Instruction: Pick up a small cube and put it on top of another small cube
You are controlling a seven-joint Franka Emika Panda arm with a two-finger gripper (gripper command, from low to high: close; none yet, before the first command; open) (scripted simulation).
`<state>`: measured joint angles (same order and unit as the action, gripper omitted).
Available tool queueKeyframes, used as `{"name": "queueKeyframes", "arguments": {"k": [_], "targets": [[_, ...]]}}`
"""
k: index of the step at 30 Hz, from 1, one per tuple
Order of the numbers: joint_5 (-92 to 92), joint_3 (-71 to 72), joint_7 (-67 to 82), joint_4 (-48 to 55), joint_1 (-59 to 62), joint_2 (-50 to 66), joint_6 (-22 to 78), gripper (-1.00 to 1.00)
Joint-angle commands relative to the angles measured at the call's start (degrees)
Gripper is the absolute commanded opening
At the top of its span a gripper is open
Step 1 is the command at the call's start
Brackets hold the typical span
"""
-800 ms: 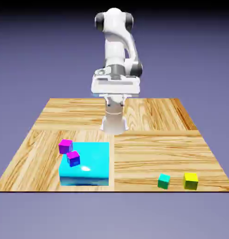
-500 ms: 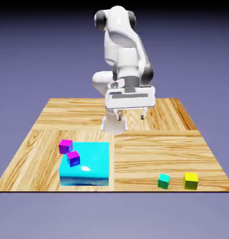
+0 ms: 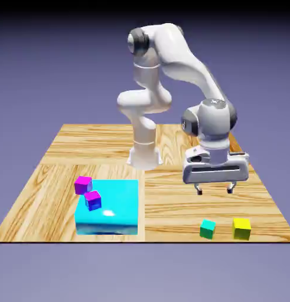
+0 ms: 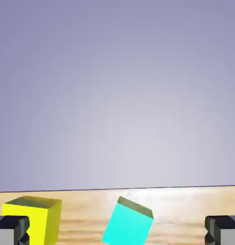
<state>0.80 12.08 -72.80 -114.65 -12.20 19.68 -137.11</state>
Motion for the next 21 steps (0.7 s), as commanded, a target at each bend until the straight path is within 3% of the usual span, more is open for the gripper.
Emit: {"name": "queueKeyframes", "arguments": {"k": [1, 11, 21], "targets": [[0.03, 0.48, -1.21, 1.84, -0.46, 2.08, 1.47, 0.0], [0.3, 4.57, -11.47, 17.51, -4.35, 19.78, 13.94, 0.0], [-17.75, -16.18, -0.74, 17.64, -23.02, 23.87, 12.88, 0.0]]}}
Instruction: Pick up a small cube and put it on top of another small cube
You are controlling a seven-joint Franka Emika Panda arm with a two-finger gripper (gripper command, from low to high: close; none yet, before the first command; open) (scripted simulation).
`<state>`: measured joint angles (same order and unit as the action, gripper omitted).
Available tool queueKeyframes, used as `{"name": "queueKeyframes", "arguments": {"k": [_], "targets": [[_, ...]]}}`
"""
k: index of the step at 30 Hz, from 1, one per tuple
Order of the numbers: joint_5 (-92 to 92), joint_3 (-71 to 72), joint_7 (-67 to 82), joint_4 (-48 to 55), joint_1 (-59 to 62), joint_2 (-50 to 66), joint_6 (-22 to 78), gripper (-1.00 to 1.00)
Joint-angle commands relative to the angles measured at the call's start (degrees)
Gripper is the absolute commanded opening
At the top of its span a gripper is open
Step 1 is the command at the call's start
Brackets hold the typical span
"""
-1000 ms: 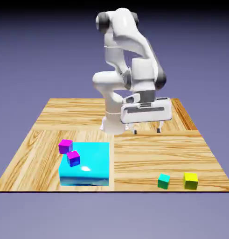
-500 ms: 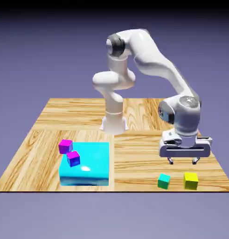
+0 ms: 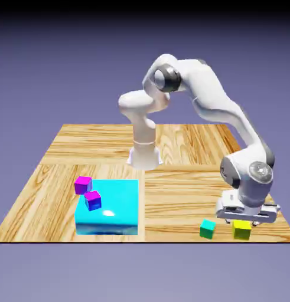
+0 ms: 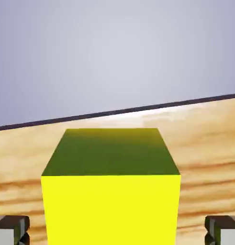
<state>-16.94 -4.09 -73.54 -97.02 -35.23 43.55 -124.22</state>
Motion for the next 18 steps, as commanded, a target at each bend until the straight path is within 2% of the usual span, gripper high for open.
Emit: {"name": "queueKeyframes", "arguments": {"k": [1, 9, 10, 18], "targets": [[-1.81, -2.08, 1.07, 0.01, -1.87, 0.41, -0.11, 0.0], [-14.62, -16.8, 8.69, 0.1, -15.12, 3.31, -0.86, 0.0], [-14.62, -16.8, 8.69, 0.1, -15.12, 3.31, -0.86, -1.0], [-1.98, -2.28, 1.18, 0.01, -2.05, 0.45, -0.12, -1.0]]}}
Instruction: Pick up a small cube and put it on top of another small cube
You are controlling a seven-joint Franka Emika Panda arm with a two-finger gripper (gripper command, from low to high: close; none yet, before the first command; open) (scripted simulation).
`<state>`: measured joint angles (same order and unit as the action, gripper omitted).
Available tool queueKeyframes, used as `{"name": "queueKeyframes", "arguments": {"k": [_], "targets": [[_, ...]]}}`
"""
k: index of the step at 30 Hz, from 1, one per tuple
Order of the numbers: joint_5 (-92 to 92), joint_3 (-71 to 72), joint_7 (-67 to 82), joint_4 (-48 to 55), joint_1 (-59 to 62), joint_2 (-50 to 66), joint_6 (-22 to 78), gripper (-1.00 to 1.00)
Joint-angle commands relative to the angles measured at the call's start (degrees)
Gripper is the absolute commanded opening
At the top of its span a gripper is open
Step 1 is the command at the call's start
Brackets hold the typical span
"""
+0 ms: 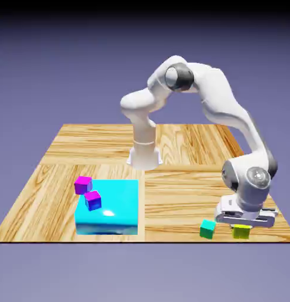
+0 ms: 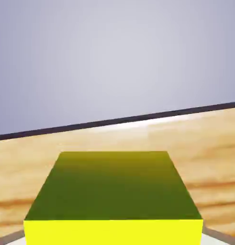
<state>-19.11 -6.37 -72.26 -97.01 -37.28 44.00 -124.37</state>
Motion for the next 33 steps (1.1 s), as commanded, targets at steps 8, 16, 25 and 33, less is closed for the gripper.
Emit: {"name": "queueKeyframes", "arguments": {"k": [8, 16, 25, 33], "targets": [[14.63, 16.6, -8.69, -0.1, 14.94, -3.27, 0.88, -1.0], [19.54, 17.61, -7.4, -5.17, 25.72, -10.77, 2.66, -1.0], [17.48, 1.35, 6.44, -20.3, 40.7, -29.46, 7.02, -1.0], [15.85, -11.6, 17.45, -32.33, 52.64, -44.33, 10.49, -1.0]]}}
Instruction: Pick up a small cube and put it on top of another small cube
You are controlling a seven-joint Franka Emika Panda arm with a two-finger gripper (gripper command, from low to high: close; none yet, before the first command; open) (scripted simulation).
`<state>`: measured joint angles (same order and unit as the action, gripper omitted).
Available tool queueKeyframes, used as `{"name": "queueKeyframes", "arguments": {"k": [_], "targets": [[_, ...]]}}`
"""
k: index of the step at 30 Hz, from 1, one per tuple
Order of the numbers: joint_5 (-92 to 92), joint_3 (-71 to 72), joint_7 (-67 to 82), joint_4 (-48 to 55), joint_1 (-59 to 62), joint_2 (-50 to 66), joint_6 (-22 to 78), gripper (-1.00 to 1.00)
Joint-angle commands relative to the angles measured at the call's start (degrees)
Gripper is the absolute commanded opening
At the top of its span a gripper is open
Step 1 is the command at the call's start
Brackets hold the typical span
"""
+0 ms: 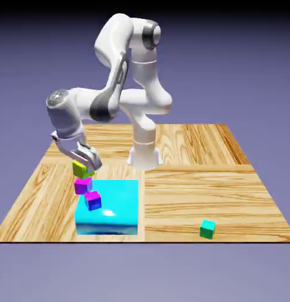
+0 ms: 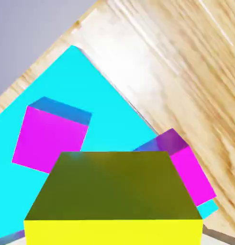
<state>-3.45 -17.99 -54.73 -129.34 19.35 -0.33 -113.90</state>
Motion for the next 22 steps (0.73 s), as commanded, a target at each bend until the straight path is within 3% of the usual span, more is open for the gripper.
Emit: {"name": "queueKeyframes", "arguments": {"k": [1, 7, 14, 19, 20, 22], "targets": [[0.19, 0.02, -0.07, 0.0, -3.99, 0.0, 0.01, -1.0], [0.11, 0.01, -0.04, 0.0, 0.49, 0.0, 0.01, -1.0], [0.19, 0.02, -0.07, 0.0, -4.0, 0.0, 0.01, -1.0], [-1.98, 0.37, 1.59, -5.82, -4.05, 4.83, -10.29, -1.0], [-1.98, 0.37, 1.59, -5.82, -4.05, 4.83, -10.29, 1.0], [-1.46, 0.29, 1.19, -4.42, -4.04, 3.66, -7.8, 1.0]]}}
